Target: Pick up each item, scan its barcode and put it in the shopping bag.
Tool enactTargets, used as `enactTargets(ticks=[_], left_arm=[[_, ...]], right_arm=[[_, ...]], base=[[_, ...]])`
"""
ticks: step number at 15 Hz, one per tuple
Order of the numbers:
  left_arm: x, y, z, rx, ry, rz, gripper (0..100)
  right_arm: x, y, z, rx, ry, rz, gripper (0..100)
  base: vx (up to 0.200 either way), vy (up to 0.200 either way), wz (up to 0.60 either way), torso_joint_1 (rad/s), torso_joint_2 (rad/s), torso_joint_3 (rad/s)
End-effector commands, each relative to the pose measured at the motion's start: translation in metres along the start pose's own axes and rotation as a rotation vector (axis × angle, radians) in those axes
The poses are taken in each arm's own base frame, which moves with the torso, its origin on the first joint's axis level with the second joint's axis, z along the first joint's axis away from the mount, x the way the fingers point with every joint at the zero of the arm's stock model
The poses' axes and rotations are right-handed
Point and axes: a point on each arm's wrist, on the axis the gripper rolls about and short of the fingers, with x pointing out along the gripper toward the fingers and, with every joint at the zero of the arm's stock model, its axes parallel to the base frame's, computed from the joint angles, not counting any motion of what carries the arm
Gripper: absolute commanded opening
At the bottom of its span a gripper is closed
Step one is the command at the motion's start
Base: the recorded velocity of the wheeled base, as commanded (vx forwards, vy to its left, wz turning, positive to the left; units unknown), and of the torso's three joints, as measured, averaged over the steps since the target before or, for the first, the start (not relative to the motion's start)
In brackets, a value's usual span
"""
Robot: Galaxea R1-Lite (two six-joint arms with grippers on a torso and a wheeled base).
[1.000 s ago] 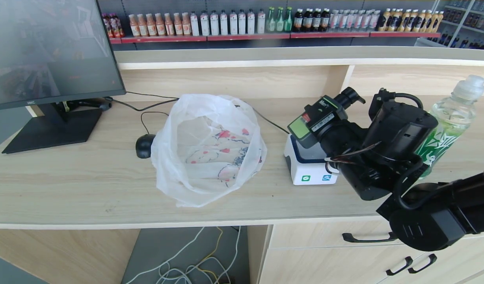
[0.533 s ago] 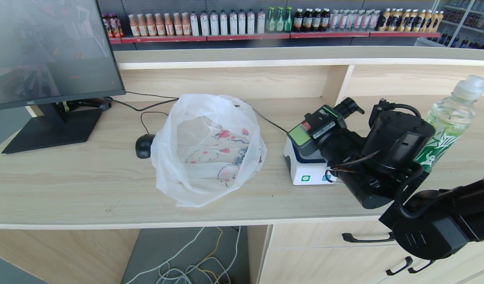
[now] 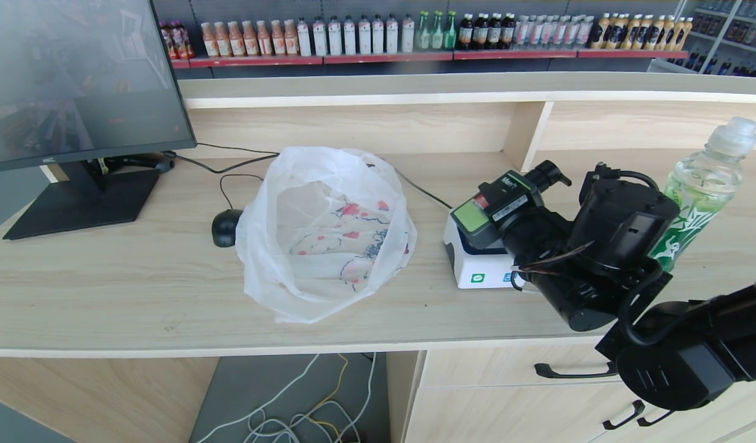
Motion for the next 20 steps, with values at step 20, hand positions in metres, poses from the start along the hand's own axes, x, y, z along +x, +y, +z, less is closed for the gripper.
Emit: enactTargets(ticks=[20], left_arm=[[0.000, 0.000, 0.000, 0.000, -0.001, 0.000, 100]], right_arm=[[-0.009, 0.011, 0.007, 0.015, -0.012, 0.033, 0]], base=[[0.000, 0.000, 0.00, 0.000, 0.00, 0.000]])
